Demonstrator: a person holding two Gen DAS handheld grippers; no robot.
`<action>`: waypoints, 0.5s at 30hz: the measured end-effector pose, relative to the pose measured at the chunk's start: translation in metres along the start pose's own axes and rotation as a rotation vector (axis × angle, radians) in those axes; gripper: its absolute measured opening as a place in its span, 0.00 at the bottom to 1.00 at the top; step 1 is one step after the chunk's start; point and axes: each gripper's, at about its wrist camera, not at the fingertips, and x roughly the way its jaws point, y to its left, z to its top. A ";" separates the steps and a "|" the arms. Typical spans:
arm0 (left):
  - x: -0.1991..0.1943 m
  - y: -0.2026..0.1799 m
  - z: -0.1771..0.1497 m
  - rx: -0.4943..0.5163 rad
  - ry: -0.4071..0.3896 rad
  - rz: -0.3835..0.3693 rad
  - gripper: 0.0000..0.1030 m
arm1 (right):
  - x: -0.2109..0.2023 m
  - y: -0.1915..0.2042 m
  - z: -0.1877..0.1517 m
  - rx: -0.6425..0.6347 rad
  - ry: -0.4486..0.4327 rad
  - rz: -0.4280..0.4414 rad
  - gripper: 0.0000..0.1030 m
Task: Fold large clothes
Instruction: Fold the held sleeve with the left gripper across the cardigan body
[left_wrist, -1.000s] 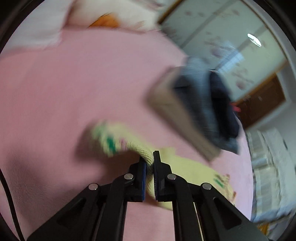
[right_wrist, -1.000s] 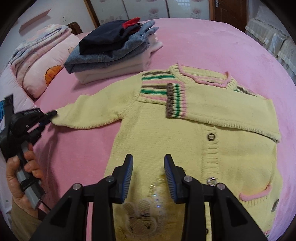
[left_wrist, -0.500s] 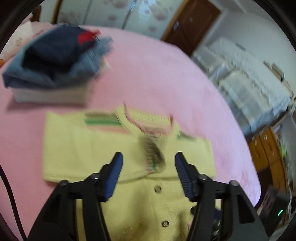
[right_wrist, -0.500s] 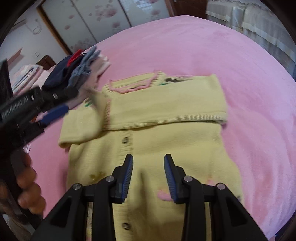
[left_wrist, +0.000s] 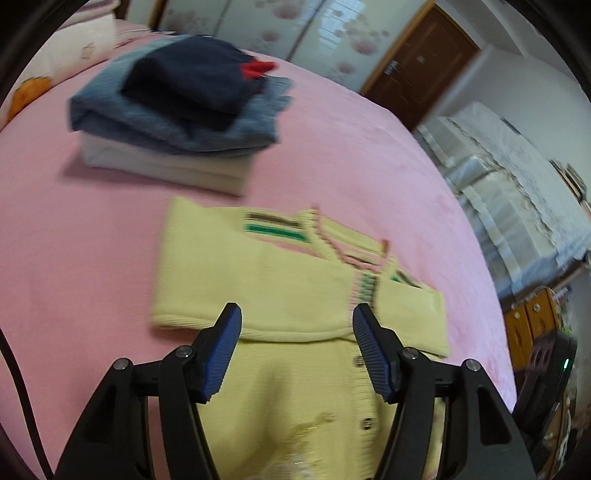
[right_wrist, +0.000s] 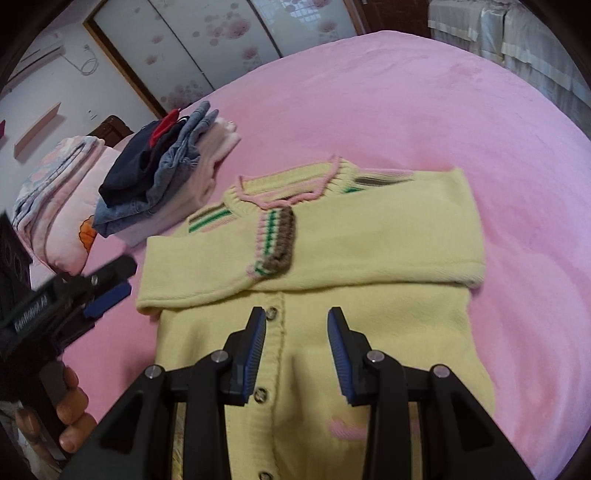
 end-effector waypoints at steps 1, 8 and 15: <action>-0.001 0.009 -0.002 -0.009 -0.002 0.020 0.61 | 0.004 0.002 0.004 -0.001 0.006 0.012 0.34; 0.006 0.061 -0.023 -0.074 0.048 0.088 0.62 | 0.047 0.009 0.030 0.026 0.054 0.041 0.45; 0.014 0.081 -0.030 -0.115 0.077 0.097 0.62 | 0.079 0.018 0.036 0.011 0.070 0.038 0.09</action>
